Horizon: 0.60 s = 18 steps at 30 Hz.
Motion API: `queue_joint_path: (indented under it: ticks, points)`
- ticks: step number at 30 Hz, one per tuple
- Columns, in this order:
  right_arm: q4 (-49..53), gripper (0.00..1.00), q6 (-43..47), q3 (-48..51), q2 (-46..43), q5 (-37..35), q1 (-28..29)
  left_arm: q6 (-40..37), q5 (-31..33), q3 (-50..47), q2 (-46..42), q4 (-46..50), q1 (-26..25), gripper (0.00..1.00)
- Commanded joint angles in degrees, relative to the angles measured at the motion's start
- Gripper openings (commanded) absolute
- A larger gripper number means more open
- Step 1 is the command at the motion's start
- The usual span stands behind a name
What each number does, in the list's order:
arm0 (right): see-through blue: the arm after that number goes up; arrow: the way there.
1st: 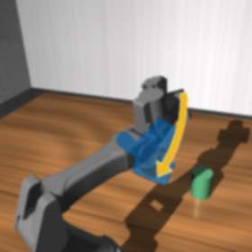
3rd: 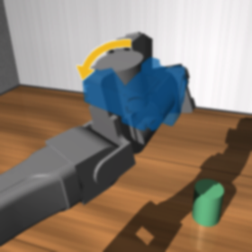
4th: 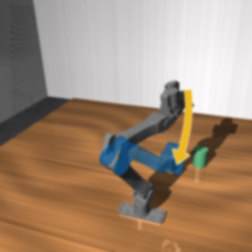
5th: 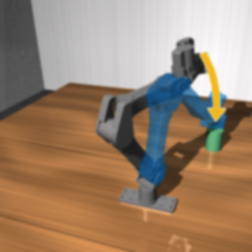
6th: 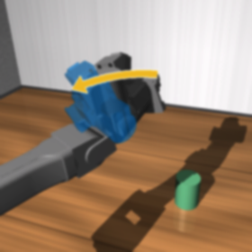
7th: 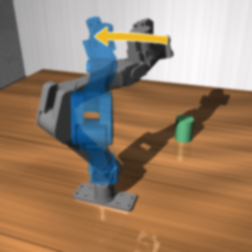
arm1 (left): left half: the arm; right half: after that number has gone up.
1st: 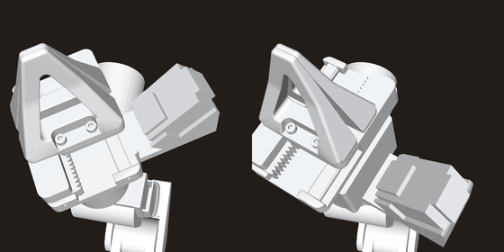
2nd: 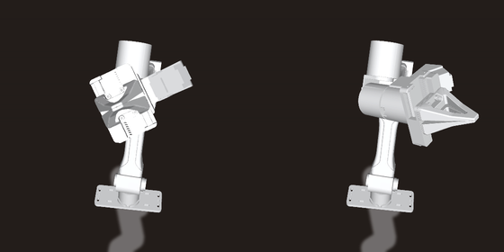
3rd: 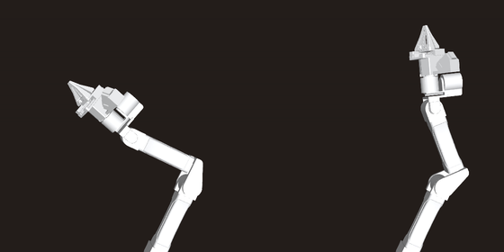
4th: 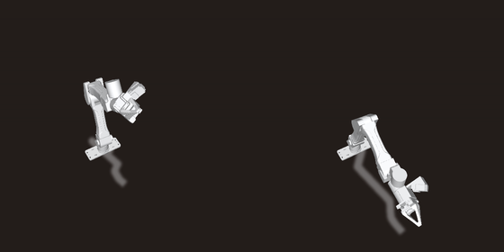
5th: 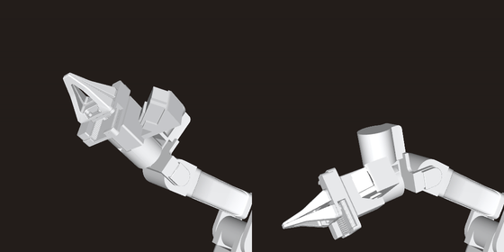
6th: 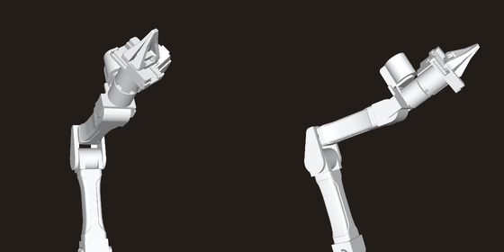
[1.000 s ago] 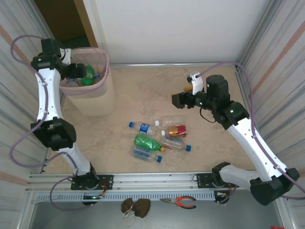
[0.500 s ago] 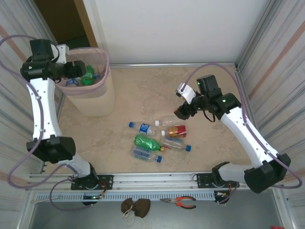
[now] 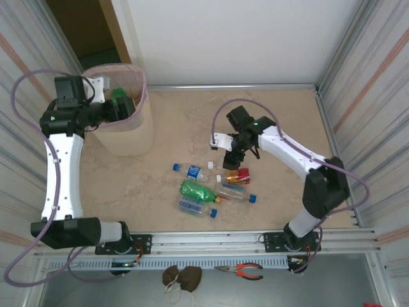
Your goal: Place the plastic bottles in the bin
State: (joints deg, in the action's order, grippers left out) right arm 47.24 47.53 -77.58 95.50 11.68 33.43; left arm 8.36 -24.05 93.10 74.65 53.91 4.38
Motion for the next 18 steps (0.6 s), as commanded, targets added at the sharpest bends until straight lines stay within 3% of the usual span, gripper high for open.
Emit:
queue_joint_path:
  ticks: [1, 7, 18]
  points:
    - [1.97, 0.73, 4.11, -2.60, 4.80, -3.56, 0.23, 4.03, -2.77, -4.49, -4.07, -5.12, -1.12, 0.84]
    - [0.77, 0.71, 4.50, -3.57, 11.88, -6.78, -0.38, 7.43, -3.45, -11.64, -7.59, -9.45, -3.99, 0.83]
    - [-2.00, 0.71, 3.52, -3.98, 15.48, -7.61, -4.78, 7.40, -2.17, -12.14, -7.21, -9.81, -6.45, 0.83]
